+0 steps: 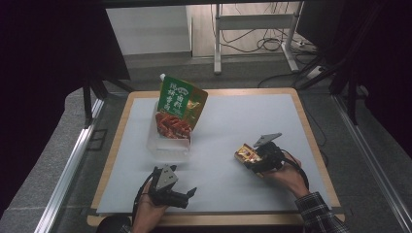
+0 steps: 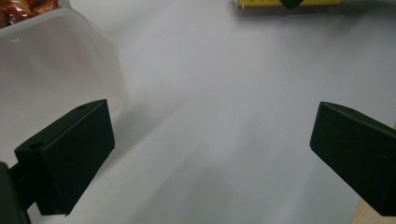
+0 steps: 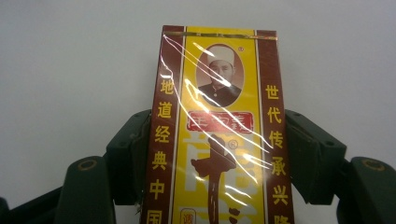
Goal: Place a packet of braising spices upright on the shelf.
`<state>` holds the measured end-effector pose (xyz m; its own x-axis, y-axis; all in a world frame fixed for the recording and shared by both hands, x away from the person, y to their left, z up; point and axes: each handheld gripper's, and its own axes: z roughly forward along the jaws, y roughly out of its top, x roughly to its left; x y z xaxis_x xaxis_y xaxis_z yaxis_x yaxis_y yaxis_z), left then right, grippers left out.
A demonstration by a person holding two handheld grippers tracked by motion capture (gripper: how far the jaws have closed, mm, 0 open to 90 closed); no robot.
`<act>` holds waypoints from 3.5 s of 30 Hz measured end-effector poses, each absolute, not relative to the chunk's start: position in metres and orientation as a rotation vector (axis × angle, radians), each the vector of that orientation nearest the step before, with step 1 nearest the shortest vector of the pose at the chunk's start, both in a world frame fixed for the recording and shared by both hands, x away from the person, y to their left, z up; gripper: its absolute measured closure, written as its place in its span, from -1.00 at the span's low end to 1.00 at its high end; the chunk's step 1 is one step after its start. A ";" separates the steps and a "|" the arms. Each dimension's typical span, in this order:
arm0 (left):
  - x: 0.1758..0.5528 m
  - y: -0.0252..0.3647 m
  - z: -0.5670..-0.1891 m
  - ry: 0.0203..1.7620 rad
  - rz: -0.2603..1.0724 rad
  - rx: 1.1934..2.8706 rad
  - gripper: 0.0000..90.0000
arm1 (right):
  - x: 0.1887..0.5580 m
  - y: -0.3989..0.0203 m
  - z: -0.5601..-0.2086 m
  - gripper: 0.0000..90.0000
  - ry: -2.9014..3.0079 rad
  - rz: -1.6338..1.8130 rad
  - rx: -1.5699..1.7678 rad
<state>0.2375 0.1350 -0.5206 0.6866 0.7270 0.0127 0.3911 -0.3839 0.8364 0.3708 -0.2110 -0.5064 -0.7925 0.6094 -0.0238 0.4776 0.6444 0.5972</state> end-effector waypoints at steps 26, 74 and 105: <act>0.237 0.133 -0.520 0.852 0.486 2.021 -1.00 | 0.382 -0.200 -0.497 -0.51 2.769 0.684 0.980; 0.237 0.137 -0.518 0.860 0.500 2.002 -1.00 | 0.399 -0.162 -0.450 -0.28 2.770 0.675 0.867; 0.232 0.144 -0.515 0.880 0.513 1.974 -1.00 | 0.388 -0.135 -0.417 -0.28 2.432 1.306 0.729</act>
